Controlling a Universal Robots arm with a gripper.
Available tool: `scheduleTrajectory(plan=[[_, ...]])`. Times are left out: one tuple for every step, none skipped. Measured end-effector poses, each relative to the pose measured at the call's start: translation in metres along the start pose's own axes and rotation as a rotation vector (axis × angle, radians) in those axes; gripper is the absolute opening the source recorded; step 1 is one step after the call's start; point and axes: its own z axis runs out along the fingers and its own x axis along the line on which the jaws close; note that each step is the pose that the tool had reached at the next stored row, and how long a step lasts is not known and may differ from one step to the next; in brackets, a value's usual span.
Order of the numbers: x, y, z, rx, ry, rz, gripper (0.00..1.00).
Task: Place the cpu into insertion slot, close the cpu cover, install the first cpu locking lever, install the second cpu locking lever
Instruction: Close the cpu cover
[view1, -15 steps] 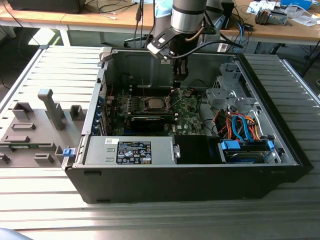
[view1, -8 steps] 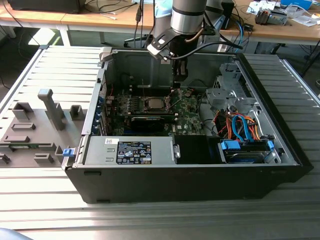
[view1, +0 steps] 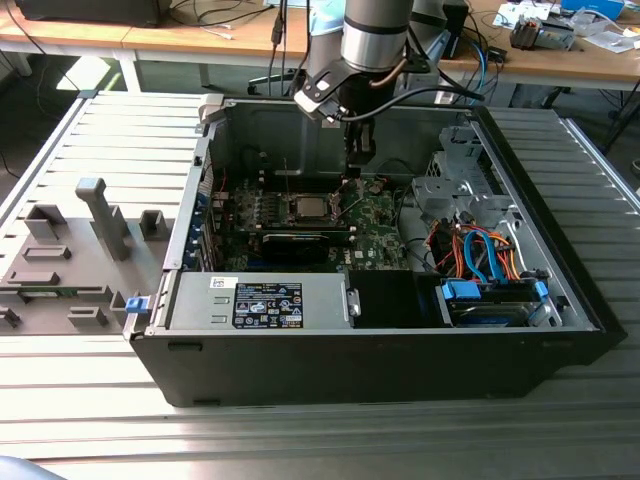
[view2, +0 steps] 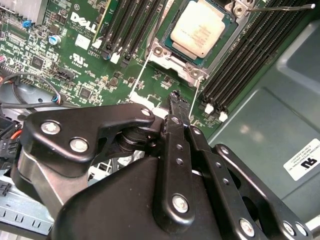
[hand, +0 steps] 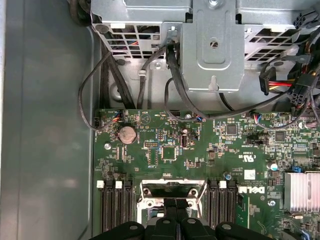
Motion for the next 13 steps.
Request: scheduleTrajectory(plan=[[0.0000,0.0000,0.0003,0.0000,0.0000,0.000,0.11],[0.0000,0.0000,0.0005,0.0000,0.0000,0.000,0.11],[0.0000,0.0000,0.0007,0.0000,0.0000,0.000,0.11],[0.0000,0.0000,0.0010,0.0000,0.0000,0.000,0.11],[0.0000,0.0000,0.0015,0.0000,0.0001,0.000,0.11],[0.0001,0.0000,0.0018,0.0000,0.0000,0.000,0.11],[0.0001,0.0000,0.0021,0.0000,0.0000,0.000,0.11],[0.0001,0.0000,0.0024,0.0000,0.0001,0.000,0.11],[0.0001,0.0000,0.0029,-0.0001,0.0001,0.000,0.11],[0.0001,0.0000,0.0035,0.0000,0.0001,0.000,0.11],[0.0001,0.0000,0.0040,0.0000,0.0001,0.000,0.11],[0.0001,0.0000,0.0048,0.0000,0.0001,0.000,0.11],[0.0001,0.0000,0.0054,0.0000,0.0001,0.000,0.11]])
